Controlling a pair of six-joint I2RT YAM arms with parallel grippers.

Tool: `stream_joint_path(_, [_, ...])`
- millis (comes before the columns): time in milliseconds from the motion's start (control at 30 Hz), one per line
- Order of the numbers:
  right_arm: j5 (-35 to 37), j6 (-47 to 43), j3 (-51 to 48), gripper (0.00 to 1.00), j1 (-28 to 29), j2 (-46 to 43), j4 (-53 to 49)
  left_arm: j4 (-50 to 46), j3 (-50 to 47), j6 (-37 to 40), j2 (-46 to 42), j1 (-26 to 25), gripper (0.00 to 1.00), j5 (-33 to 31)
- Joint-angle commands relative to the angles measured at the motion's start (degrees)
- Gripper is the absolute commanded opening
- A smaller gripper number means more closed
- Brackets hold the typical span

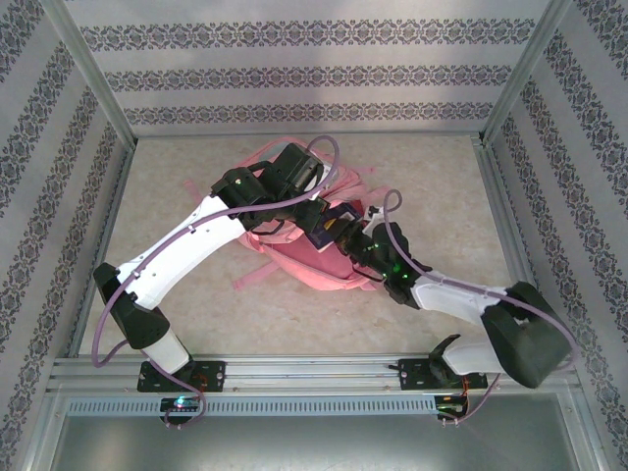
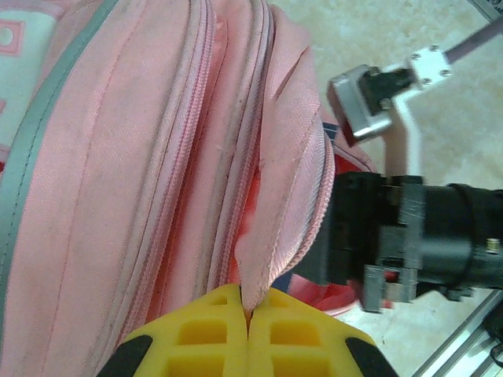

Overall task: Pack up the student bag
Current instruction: Place the book in the student bag.

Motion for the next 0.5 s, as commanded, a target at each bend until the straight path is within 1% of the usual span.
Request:
stream_joint_path(0, [2.4, -1.3, 3.6, 0.00, 1.0, 4.2, 7.0, 5.4, 3.0, -1.4, -3.4, 0.5, 0.00, 2.1])
stream_joint_path(167, [3.7, -1.5, 8.7, 0.00, 2.4, 12.3, 8.4, 5.7, 3.6, -1.7, -2.8, 0.5, 0.00, 3.4])
stream_joint_path(200, [4.9, -1.6, 9.7, 0.02, 2.8, 14.2, 9.2, 5.7, 3.8, -1.7, -2.8, 0.5, 0.00, 3.4])
stream_joint_path(300, [8.6, -1.4, 12.6, 0.04, 4.1, 20.4, 13.7, 5.2, 5.1, -1.6, -2.4, 0.5, 0.00, 3.0])
stream_joint_path(400, [9.1, 0.5, 17.1, 0.09, 4.3, 28.1, 20.1, 4.8, 6.3, -1.8, -2.2, 0.6, 0.00, 2.9])
stream_joint_path(467, [8.6, -0.1, 20.7, 0.16, 4.3, 31.7, 22.0, 4.4, 6.9, -2.2, -1.7, 0.8, 0.00, 2.8])
